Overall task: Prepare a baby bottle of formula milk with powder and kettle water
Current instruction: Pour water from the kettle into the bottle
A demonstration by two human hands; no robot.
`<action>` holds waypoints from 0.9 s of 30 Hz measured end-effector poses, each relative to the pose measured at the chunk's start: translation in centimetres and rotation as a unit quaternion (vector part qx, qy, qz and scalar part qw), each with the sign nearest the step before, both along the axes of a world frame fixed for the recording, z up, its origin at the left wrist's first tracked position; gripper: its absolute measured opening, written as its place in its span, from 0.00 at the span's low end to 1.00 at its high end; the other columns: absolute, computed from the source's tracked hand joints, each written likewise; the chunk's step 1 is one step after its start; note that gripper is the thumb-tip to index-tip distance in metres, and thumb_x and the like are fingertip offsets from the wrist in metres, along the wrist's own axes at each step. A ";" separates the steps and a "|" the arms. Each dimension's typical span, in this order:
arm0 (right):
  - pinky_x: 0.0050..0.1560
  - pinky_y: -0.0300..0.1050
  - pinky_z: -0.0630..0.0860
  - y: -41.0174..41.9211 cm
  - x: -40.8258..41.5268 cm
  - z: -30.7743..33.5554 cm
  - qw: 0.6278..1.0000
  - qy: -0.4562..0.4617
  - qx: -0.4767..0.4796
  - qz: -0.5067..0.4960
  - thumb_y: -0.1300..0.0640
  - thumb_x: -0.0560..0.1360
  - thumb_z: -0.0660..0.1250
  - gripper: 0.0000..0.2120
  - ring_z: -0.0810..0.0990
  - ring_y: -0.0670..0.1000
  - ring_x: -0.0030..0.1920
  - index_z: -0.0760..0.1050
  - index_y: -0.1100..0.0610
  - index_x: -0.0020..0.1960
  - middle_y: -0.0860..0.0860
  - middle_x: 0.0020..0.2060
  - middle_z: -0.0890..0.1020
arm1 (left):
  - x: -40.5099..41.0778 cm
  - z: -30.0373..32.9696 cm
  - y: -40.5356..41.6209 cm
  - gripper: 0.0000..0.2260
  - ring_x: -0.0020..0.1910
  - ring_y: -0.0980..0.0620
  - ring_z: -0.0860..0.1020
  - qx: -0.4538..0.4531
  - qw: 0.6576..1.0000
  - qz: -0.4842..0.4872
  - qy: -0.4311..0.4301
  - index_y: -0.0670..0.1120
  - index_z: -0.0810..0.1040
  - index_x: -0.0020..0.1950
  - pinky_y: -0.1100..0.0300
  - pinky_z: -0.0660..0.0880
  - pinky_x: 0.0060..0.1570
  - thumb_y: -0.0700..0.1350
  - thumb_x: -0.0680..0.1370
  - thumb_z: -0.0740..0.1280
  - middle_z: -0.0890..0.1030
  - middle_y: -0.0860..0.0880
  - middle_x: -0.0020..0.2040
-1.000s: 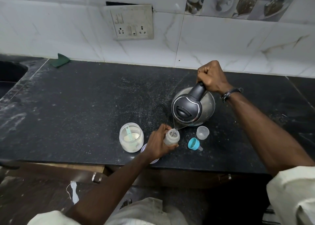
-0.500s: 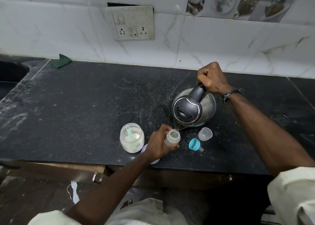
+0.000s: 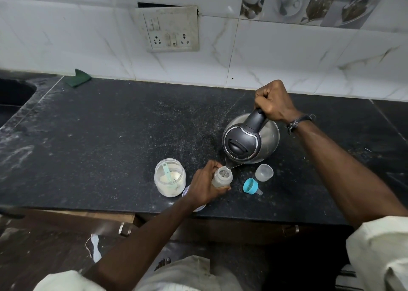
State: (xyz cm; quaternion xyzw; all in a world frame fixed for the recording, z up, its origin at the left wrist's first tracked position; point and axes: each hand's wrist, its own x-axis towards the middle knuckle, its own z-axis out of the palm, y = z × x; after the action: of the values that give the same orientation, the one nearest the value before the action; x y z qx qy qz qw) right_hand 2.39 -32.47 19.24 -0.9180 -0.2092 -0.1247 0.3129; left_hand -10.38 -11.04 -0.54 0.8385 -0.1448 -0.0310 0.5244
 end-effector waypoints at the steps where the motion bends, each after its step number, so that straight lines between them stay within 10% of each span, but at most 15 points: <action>1: 0.29 0.41 0.57 0.0 0.0 0.0 1.000 -0.003 -0.002 0.001 0.61 0.63 0.61 0.14 0.63 0.51 0.25 0.68 0.70 0.24 0.64 0.20 0.70 | 0.0 0.0 0.0 0.27 0.46 0.55 0.83 0.001 1.000 0.003 -0.001 0.48 0.73 0.55 0.51 0.78 0.49 0.50 0.64 0.82 0.85 0.53 0.47; 13: 0.29 0.41 0.56 0.0 -0.1 -0.3 1.000 0.005 0.015 0.002 0.61 0.63 0.61 0.14 0.62 0.50 0.25 0.68 0.69 0.24 0.58 0.19 0.67 | 0.1 0.0 0.1 0.26 0.44 0.61 0.81 0.017 1.000 0.001 -0.007 0.53 0.71 0.54 0.66 0.73 0.44 0.54 0.64 0.81 0.84 0.57 0.45; 27: 0.26 0.39 0.58 -0.4 0.2 -0.5 1.000 0.001 0.013 -0.003 0.61 0.63 0.61 0.13 0.66 0.51 0.25 0.69 0.68 0.23 0.55 0.20 0.71 | 0.1 0.1 0.1 0.26 0.44 0.59 0.82 0.013 1.000 0.001 -0.009 0.53 0.72 0.54 0.53 0.78 0.47 0.54 0.64 0.81 0.85 0.57 0.46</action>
State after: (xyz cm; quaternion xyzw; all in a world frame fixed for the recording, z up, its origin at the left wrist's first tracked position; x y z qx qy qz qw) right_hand 2.59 -32.88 18.71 -0.9144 -0.2048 -0.1278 0.3250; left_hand -10.23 -10.99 -0.44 0.8456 -0.1479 -0.0251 0.5123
